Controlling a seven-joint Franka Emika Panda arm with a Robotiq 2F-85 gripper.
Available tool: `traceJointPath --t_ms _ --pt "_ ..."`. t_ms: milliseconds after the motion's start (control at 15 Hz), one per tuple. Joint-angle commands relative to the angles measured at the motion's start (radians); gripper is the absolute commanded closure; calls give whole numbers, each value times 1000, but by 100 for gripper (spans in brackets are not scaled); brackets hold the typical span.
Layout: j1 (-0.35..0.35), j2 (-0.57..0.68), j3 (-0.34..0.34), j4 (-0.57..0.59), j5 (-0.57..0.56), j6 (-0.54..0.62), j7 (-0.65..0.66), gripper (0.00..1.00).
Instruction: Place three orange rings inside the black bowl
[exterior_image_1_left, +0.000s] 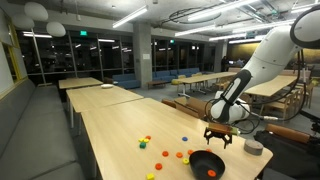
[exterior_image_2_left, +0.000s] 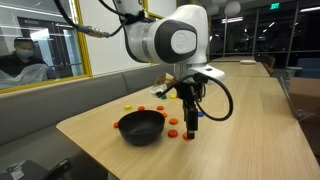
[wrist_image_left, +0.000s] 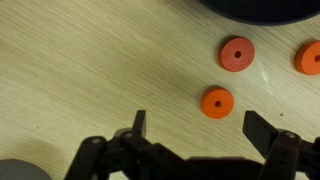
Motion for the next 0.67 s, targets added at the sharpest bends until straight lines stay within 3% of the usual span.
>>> traceJointPath --t_ms 0,600 --pt "12 62 13 40 35 29 1 0" --pt "27 199 27 188 71 15 -4 0"
